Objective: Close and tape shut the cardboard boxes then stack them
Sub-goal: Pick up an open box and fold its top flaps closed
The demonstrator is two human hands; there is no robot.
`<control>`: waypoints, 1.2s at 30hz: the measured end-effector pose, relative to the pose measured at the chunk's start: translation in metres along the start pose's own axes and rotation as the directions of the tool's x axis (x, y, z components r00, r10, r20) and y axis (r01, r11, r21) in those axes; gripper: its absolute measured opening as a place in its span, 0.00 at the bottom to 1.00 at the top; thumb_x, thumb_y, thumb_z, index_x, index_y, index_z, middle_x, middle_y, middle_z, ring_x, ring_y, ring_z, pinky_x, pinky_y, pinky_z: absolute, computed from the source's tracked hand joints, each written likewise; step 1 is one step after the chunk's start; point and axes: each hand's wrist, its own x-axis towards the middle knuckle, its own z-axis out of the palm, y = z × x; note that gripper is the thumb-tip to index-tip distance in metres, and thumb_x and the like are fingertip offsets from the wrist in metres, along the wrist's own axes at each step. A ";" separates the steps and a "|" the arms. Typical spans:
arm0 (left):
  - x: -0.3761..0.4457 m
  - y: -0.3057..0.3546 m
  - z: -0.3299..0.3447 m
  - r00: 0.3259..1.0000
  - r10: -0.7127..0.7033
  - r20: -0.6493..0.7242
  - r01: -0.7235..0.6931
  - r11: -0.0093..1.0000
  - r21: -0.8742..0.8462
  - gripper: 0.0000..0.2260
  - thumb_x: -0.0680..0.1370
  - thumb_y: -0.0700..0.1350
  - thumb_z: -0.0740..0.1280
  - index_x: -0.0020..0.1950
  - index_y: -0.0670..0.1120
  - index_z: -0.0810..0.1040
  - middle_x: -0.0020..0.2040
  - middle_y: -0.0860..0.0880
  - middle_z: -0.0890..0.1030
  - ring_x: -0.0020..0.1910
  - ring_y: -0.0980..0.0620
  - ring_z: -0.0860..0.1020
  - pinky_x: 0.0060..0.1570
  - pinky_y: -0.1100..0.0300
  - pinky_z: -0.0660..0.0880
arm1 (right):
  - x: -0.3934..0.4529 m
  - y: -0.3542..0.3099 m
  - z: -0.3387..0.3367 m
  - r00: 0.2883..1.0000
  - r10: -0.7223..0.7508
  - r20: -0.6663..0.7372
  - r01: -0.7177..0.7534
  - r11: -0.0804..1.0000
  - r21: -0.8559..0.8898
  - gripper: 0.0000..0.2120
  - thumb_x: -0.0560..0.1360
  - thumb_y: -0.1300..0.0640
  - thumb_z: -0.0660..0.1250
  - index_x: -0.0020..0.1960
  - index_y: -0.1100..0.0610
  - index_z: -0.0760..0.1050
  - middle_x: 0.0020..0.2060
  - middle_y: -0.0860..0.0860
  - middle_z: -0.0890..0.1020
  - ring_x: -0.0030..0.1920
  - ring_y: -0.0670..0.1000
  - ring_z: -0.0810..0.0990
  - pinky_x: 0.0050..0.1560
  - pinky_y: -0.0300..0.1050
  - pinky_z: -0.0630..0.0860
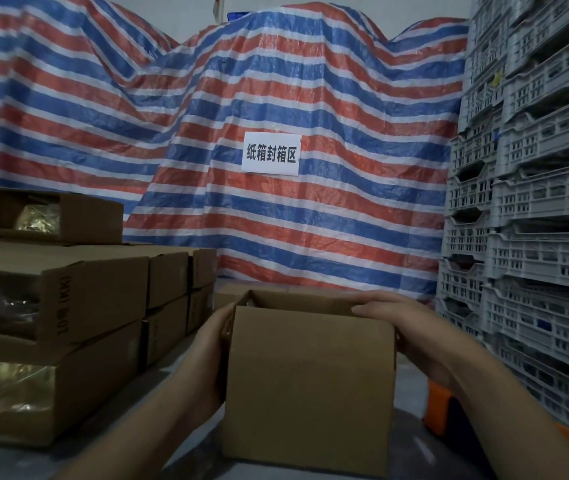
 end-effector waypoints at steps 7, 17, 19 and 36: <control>0.010 0.005 0.002 0.995 -0.077 -0.065 0.077 0.997 -0.006 0.10 0.76 0.44 0.68 0.56 0.45 0.80 0.39 0.40 0.83 0.31 0.55 0.83 0.28 0.64 0.76 | 0.004 0.003 -0.008 0.987 -0.062 0.149 0.056 0.998 0.040 0.22 0.60 0.45 0.78 0.54 0.42 0.83 0.47 0.45 0.87 0.48 0.46 0.86 0.49 0.43 0.78; 0.000 0.012 0.007 0.996 -0.092 0.020 0.089 0.988 0.127 0.08 0.80 0.42 0.64 0.53 0.42 0.81 0.38 0.42 0.81 0.34 0.47 0.80 0.33 0.57 0.76 | 0.007 0.018 0.003 0.996 -0.088 -0.002 0.086 0.974 0.210 0.12 0.77 0.45 0.67 0.54 0.48 0.85 0.48 0.53 0.87 0.47 0.51 0.85 0.47 0.48 0.77; -0.002 0.012 0.011 0.995 -0.098 -0.017 0.099 0.981 0.165 0.08 0.81 0.39 0.61 0.50 0.38 0.79 0.38 0.41 0.78 0.36 0.47 0.77 0.37 0.57 0.73 | 0.008 0.025 0.006 0.993 -0.050 -0.104 0.088 0.913 0.397 0.18 0.81 0.44 0.60 0.53 0.52 0.85 0.48 0.56 0.87 0.47 0.54 0.85 0.51 0.53 0.77; 0.005 0.010 -0.008 0.995 -0.040 0.091 0.017 0.970 0.241 0.10 0.80 0.49 0.65 0.60 0.54 0.81 0.51 0.42 0.85 0.48 0.43 0.84 0.44 0.53 0.78 | 0.016 0.055 0.027 0.988 0.141 -0.055 -0.074 0.767 0.637 0.24 0.74 0.31 0.65 0.46 0.50 0.88 0.50 0.57 0.87 0.48 0.56 0.87 0.46 0.49 0.79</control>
